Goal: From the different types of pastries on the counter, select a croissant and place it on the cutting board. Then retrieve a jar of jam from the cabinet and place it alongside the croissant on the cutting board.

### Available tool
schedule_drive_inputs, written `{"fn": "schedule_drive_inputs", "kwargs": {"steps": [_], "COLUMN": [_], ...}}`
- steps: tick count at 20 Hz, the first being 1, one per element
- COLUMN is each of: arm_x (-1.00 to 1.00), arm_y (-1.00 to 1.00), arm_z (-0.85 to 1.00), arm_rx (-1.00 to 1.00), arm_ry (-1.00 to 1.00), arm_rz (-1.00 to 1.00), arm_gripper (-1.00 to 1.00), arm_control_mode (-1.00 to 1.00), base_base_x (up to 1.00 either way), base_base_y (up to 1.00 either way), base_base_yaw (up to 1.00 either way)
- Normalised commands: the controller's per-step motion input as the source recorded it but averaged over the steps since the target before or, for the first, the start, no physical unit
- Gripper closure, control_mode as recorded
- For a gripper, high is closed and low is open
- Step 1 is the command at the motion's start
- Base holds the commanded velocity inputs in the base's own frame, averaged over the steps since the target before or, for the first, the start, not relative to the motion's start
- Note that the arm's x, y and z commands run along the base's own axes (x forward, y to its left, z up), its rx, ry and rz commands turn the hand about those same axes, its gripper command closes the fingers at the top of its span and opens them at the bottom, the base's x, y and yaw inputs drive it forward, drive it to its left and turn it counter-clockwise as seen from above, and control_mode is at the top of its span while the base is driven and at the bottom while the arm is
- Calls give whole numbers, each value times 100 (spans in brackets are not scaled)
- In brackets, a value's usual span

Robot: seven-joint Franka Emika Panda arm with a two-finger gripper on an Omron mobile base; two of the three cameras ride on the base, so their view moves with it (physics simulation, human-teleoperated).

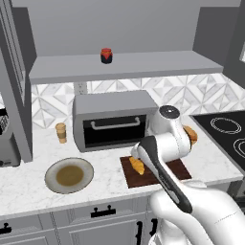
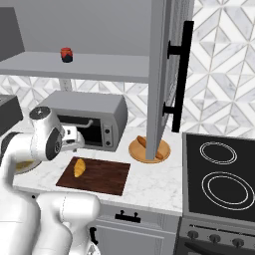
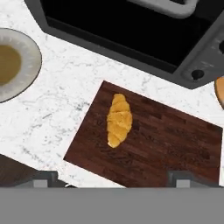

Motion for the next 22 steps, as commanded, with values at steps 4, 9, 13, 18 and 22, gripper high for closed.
{"fn": "schedule_drive_inputs", "kwargs": {"steps": [4,9,13,18,22], "arm_x": [-49,-6,0,-5,16], "arm_y": [0,4,7,17,29], "arm_z": [100,100,100,100,100], "arm_rx": [4,24,21,1,4], "arm_ry": [-26,-20,-22,-29,-22], "arm_rz": [1,0,0,0,-2], "arm_gripper": [-100,-100,-100,-100,-100], "arm_control_mode": [-100,-100,-100,-100,-100], "base_base_x": [0,0,0,0,0], "base_base_y": [0,0,0,0,0], "base_base_yaw": [0,0,0,0,0]}}
